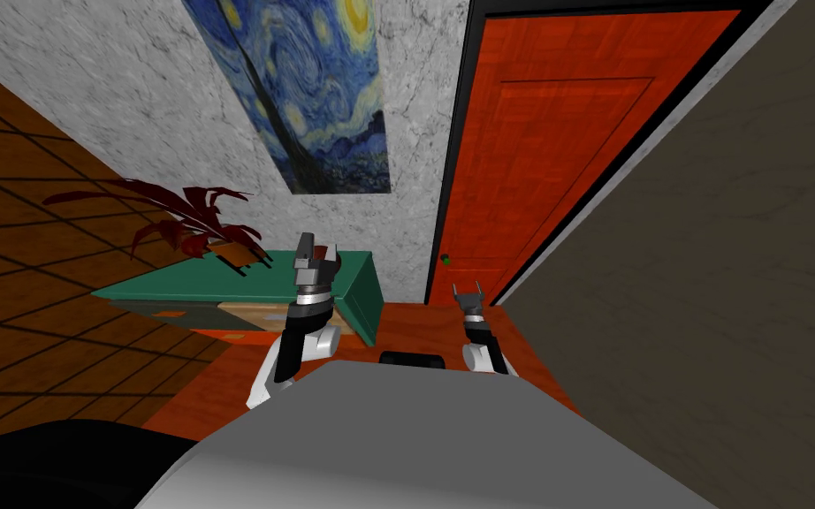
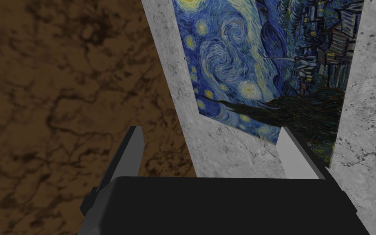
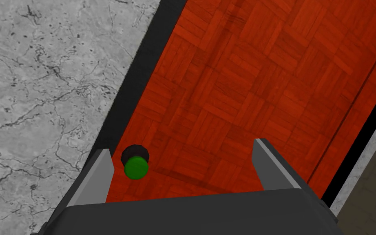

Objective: Pull the door open

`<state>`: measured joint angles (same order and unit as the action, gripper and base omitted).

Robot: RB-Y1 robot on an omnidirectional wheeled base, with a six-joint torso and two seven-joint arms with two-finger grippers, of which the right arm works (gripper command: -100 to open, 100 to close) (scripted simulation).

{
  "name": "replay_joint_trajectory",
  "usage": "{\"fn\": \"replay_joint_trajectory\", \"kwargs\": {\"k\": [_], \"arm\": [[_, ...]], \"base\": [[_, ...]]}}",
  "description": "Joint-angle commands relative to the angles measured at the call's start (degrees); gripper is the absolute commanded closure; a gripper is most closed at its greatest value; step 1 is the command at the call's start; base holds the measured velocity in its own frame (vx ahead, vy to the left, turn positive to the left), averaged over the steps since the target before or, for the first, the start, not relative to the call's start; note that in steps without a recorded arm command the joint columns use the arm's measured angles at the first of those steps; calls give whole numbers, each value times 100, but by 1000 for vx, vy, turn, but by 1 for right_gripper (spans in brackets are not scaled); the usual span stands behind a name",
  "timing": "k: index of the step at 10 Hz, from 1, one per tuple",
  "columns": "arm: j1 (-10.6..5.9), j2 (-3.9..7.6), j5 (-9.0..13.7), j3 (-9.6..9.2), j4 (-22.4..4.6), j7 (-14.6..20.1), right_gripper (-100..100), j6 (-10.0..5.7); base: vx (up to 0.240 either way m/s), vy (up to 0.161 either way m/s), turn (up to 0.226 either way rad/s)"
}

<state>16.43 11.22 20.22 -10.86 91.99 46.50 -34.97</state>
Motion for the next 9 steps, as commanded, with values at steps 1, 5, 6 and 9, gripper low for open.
{"fn": "replay_joint_trajectory", "kwargs": {"k": [1, 5, 6, 9], "arm": [[-96, 60, 137, -66, -286, 276, -100, -110], [-189, 148, 307, -145, -712, 605, -100, -234], [-235, 191, 391, -184, -895, 767, -100, -296], [-371, 316, 639, -298, -1432, 1243, -100, -476]], "base": [[78, -17, 86], [72, -5, 56], [53, -7, 45], [89, -23, 93]]}}
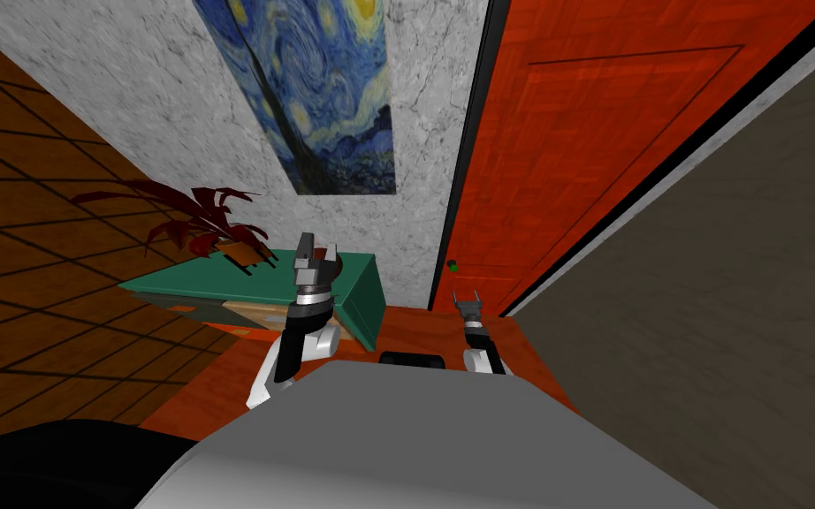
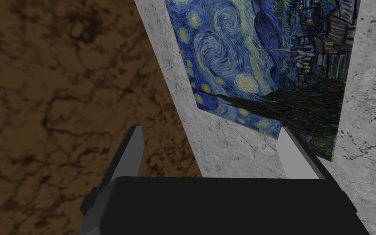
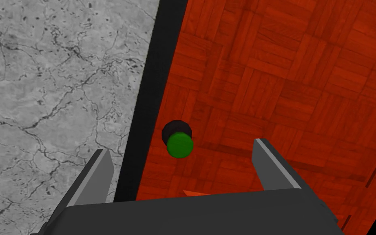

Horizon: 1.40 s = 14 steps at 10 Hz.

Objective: Pull the door open

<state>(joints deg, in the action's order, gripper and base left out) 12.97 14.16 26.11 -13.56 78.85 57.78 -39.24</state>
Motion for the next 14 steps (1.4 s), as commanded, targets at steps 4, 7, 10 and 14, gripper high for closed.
{"fn": "replay_joint_trajectory", "kwargs": {"k": [4, 7, 10, 14], "arm": [[-155, 142, 287, -137, -634, 571, -100, -222], [-272, 249, 502, -236, -1100, 985, -100, -379], [-379, 345, 696, -326, -1523, 1360, -100, -521], [-501, 454, 918, -428, -2004, 1786, -100, -682]], "base": [[78, -16, 58], [80, -21, 81], [105, -26, 62], [83, -23, 60]]}}
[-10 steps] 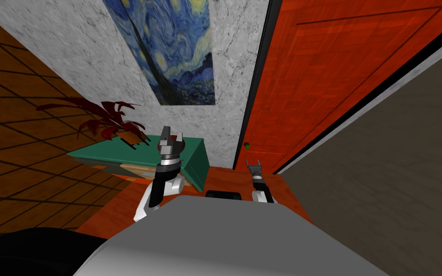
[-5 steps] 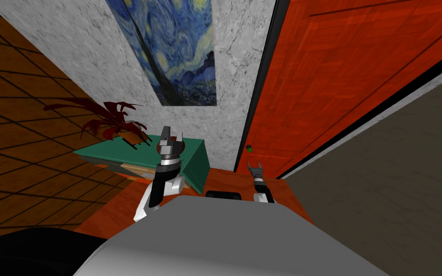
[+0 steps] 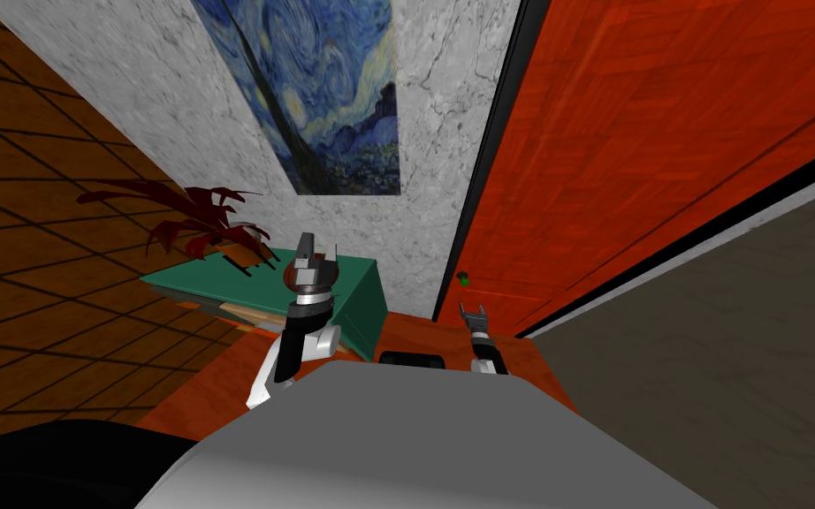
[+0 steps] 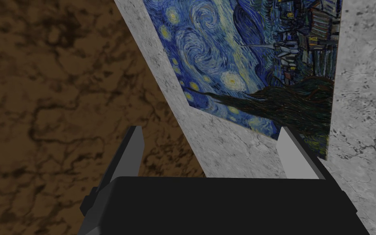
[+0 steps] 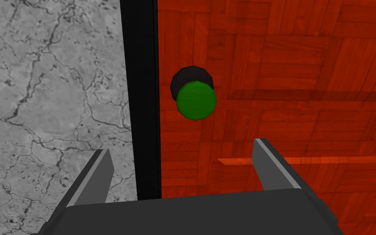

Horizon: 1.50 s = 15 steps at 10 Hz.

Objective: Pull the door open

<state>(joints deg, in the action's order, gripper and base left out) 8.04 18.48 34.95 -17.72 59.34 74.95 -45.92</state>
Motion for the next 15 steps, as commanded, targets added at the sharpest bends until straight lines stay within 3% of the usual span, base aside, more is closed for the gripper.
{"fn": "replay_joint_trajectory", "kwargs": {"k": [1, 6, 7, 15], "arm": [[-35, 46, 84, -35, -160, 164, -100, -50], [-165, 160, 320, -144, -673, 619, -100, -223], [-150, 148, 298, -126, -596, 551, -100, -182], [-353, 147, 417, 60, -995, 647, -100, -258]], "base": [[82, -22, 60], [83, -29, 50], [37, -12, 7], [155, -38, 76]]}}
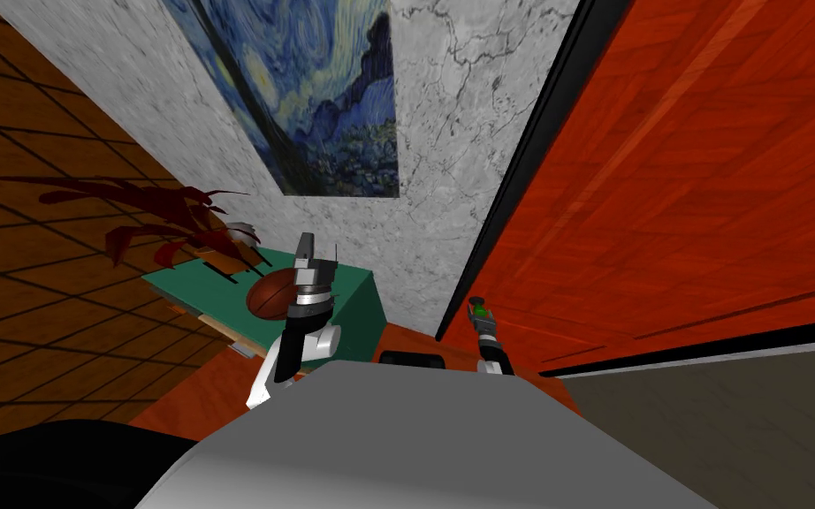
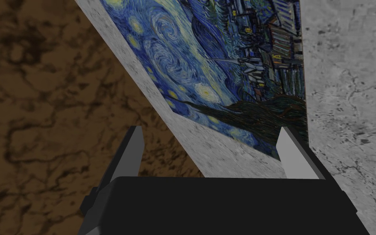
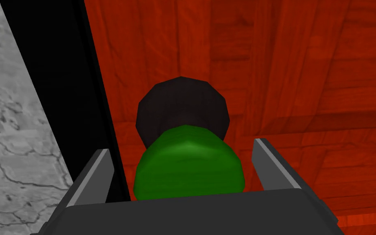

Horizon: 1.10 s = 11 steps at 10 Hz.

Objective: Pull the door open

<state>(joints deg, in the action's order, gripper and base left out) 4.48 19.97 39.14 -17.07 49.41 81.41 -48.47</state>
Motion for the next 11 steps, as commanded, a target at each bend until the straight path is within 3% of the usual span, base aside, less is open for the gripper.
{"fn": "replay_joint_trajectory", "kwargs": {"k": [1, 6, 11], "arm": [[3, -2, -2, -5, -2, 0, 100, -3], [3, -2, -2, -5, -2, 0, 100, -3], [209, 403, -96, -273, -81, 524, 100, -293]], "base": [[-9, 5, -20], [-16, 5, -1], [-169, -15, 140]]}}
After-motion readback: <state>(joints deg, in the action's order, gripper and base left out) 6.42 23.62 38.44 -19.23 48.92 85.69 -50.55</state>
